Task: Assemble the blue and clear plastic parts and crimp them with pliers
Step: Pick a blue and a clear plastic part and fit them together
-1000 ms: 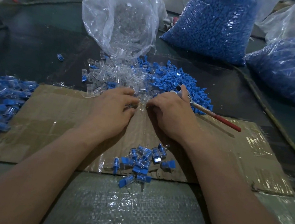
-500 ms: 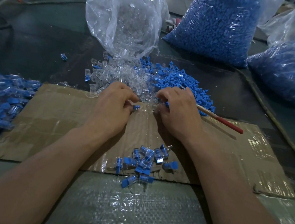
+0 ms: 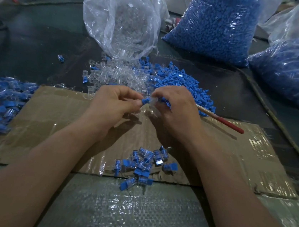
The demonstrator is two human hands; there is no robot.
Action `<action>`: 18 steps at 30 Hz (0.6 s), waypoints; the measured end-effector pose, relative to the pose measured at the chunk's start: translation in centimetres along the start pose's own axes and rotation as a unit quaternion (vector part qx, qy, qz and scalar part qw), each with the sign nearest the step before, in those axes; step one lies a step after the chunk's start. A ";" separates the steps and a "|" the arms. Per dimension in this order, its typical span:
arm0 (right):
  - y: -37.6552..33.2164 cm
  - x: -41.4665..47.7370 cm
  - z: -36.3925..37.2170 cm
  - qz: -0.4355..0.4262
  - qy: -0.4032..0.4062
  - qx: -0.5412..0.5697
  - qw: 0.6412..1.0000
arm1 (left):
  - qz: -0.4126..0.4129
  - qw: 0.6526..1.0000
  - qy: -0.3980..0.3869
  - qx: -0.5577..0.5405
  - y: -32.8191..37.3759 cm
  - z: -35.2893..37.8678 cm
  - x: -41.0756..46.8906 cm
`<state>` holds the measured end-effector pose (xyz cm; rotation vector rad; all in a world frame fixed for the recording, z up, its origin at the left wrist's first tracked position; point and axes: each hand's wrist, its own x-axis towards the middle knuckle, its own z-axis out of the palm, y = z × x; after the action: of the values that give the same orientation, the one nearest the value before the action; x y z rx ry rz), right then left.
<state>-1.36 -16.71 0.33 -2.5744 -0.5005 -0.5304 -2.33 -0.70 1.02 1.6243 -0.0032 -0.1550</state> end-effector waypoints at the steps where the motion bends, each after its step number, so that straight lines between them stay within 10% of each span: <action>1: -0.3 -0.1 -0.2 0.004 0.013 0.032 0.999 | -0.019 0.999 -0.017 -0.041 0.1 0.0 -0.1; 18: -2.4 -0.8 -0.3 0.053 -0.010 0.223 0.973 | 0.031 0.996 -0.012 -0.084 -0.3 -0.2 0.3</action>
<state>-3.20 -15.03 1.05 -2.1613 -0.4296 -0.3113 -2.01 -0.50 0.75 1.4520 -0.0579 -0.1233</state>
